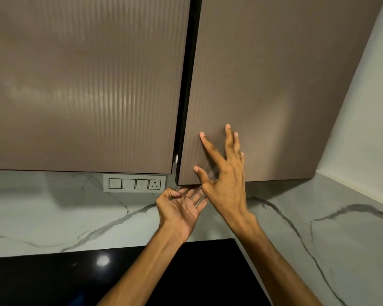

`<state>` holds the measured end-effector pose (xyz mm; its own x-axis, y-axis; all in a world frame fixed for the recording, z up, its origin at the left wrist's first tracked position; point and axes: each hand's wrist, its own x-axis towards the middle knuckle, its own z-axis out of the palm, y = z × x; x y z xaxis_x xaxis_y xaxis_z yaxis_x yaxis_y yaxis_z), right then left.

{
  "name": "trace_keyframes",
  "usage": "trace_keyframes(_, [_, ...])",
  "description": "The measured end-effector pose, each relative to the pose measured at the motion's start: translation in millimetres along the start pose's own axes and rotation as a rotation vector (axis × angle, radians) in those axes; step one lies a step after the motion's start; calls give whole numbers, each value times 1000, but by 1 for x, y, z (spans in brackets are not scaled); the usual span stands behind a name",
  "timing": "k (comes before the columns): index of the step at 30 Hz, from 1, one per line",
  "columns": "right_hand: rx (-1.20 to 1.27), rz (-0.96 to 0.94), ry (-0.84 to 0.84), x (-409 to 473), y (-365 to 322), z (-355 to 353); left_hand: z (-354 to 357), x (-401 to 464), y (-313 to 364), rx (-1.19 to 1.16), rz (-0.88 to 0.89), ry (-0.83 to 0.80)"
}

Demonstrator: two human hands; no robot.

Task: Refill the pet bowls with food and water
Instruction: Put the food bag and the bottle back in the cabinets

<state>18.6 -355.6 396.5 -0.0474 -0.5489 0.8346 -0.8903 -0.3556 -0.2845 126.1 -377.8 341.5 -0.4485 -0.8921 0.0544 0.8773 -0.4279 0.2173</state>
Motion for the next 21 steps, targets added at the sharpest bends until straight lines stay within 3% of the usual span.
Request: trace_keyframes(21, [-187, -1, 2, 24, 17, 45, 8, 21, 7, 167, 90, 47])
